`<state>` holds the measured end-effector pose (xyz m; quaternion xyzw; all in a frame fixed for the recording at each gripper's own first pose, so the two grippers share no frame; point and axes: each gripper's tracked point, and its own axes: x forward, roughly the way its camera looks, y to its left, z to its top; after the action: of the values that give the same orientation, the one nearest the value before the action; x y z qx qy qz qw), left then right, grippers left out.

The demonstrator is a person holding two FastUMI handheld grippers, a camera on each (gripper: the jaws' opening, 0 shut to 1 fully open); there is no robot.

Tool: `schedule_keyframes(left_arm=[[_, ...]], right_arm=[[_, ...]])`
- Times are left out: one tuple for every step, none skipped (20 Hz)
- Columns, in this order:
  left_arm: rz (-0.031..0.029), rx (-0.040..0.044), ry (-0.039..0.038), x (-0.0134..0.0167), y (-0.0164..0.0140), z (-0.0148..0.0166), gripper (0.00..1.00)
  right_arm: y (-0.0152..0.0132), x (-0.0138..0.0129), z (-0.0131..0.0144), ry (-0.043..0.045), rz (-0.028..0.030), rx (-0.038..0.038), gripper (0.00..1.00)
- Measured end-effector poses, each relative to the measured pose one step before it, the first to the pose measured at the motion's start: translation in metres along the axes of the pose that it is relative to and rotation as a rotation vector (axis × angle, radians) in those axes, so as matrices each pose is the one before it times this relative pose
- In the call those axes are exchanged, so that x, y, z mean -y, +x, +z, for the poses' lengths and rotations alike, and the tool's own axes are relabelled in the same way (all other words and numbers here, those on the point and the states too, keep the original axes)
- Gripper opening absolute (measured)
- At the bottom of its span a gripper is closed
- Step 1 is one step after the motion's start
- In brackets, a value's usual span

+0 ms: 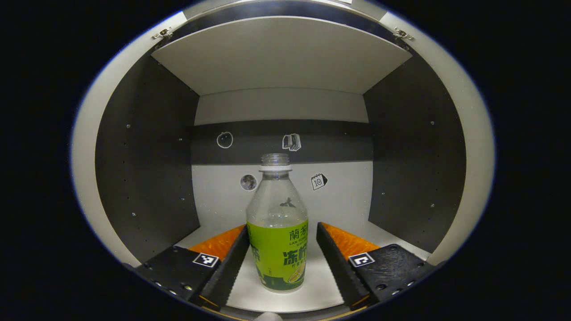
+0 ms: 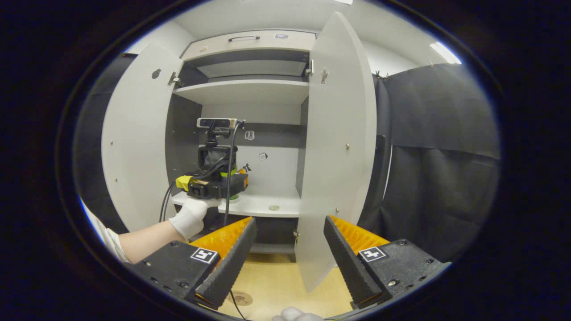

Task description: Grasp the bottle in the cabinet with the left hand and place it on the coaster, then close the right door with the right hand and the left door with the left hand.

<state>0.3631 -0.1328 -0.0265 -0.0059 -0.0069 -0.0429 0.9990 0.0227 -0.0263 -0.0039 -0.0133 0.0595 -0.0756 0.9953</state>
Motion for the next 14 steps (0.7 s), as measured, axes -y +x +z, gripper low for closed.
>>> schedule_keyframes(left_arm=[[-0.00658,-0.00564,-0.01761,0.00056,-0.00764,0.00220,0.77],[-0.01736,0.00812,-0.01620,0.00149,-0.00531,0.00509,0.76],[-0.01164,0.01532,-0.01077,0.00139,-0.00641,0.00609,0.76],[-0.01192,0.01795,0.00038,0.00157,-0.00738,0.00709,0.76],[-0.01140,0.01427,0.00591,0.00043,-0.00826,0.00666,0.76],[-0.01383,0.01169,0.00144,0.00172,-0.01529,0.00580,0.76],[-0.01332,0.01247,-0.00482,0.00149,-0.01125,0.00460,0.76],[-0.01844,0.00663,-0.00702,0.00282,-0.01883,0.00401,0.76],[-0.01398,-0.00209,-0.00435,0.00321,-0.01814,0.00077,0.76],[-0.01513,0.00072,-0.00491,0.00401,-0.01918,-0.00041,0.76],[-0.01710,-0.00340,-0.00487,0.00456,-0.01767,-0.00284,0.76],[-0.01669,-0.00602,-0.00334,0.00346,-0.01730,-0.00476,0.76],[-0.01565,-0.00590,0.00247,0.00409,-0.01652,-0.00557,0.76],[-0.01573,-0.00601,0.00728,0.00441,-0.01679,-0.00736,0.76]], right_arm=[[-0.00096,0.00151,-0.00054,0.00277,-0.00324,-0.00226,1.00],[-0.00065,0.00205,-0.00050,0.00210,-0.00324,-0.00166,1.00],[-0.00162,0.00032,0.00077,0.00251,0.00230,0.00111,1.00],[-0.00131,-0.00021,-0.00011,0.00014,0.00378,0.00197,0.97],[-0.00172,0.00031,0.00073,-0.00127,0.00296,0.00364,0.97],[-0.00117,0.00008,0.00089,-0.00219,0.00332,0.00392,1.00],[-0.00168,0.00008,-0.00063,-0.00151,0.00192,0.00347,1.00],[-0.00151,-0.00006,0.00019,0.00214,0.00224,0.00270,0.97],[-0.00233,-0.00011,-0.00175,0.00328,0.00311,-0.00030,0.96],[-0.00217,-0.00043,-0.00142,0.00179,0.00367,-0.00146,0.96],[-0.00291,0.00023,-0.00122,-0.00083,0.00221,0.00101,0.96],[-0.00327,0.00079,-0.00079,-0.00205,-0.00201,0.00307,0.97],[-0.00331,0.00127,-0.00201,-0.00165,-0.00223,-0.00112,0.96],[-0.00435,0.00061,-0.00151,0.00100,0.00033,-0.00222,0.97]])
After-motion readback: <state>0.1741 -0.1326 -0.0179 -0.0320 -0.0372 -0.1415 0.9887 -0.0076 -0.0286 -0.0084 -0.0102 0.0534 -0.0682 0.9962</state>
